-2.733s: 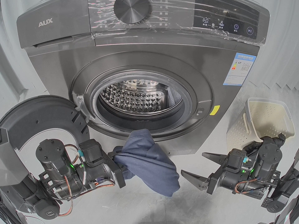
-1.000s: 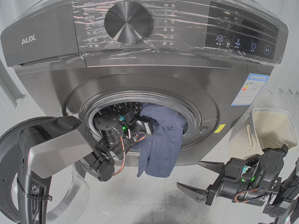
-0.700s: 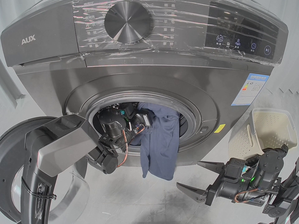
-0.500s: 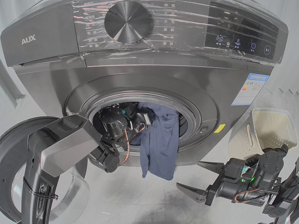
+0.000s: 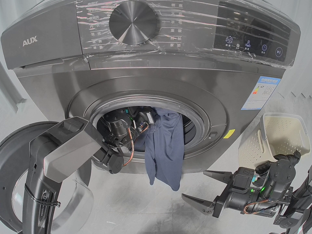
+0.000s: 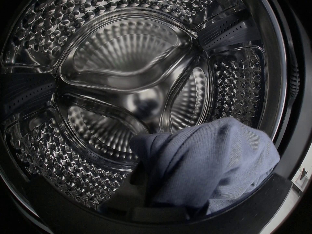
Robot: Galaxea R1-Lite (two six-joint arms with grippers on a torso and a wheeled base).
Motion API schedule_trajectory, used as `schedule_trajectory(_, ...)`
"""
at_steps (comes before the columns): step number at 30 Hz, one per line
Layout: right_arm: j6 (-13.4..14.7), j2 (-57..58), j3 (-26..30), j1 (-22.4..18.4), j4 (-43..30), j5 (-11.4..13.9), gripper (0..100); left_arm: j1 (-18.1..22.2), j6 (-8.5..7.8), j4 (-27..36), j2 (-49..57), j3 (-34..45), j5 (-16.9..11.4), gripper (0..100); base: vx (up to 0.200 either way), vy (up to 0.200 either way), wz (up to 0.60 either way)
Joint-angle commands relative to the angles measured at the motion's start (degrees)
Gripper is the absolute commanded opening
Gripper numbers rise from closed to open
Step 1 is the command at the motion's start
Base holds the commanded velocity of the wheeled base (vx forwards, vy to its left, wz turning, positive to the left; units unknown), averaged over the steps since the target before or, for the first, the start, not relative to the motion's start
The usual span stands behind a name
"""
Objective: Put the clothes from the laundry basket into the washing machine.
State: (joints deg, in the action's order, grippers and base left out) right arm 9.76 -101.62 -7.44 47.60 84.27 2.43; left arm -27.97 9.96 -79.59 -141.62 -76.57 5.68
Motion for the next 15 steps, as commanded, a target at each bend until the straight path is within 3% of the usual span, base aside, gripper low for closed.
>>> schedule_trajectory(1, -0.01, -0.07, 0.05, 0.12, 0.01, 0.04, 100, -0.16, -0.03, 0.23, 0.11, -0.86, 0.3, 0, 0.0, 0.0, 0.0)
schedule_trajectory(6, -0.01, -0.16, 0.14, 0.12, 0.01, 0.04, 100, -0.07, 0.06, 0.58, 0.29, -0.25, 0.38, 0, 0.0, 0.0, 0.0)
schedule_trajectory(7, -0.01, -0.16, 0.14, 0.12, 0.01, 0.04, 100, -0.07, 0.06, 0.49, 0.29, 0.1, 0.38, 100, 0.0, 0.0, 0.0)
schedule_trajectory(15, -0.01, -0.33, 0.14, 0.03, 0.01, 0.04, 100, -1.04, 2.43, 1.72, 1.96, 6.43, 0.21, 100, 0.0, 0.0, 0.0)
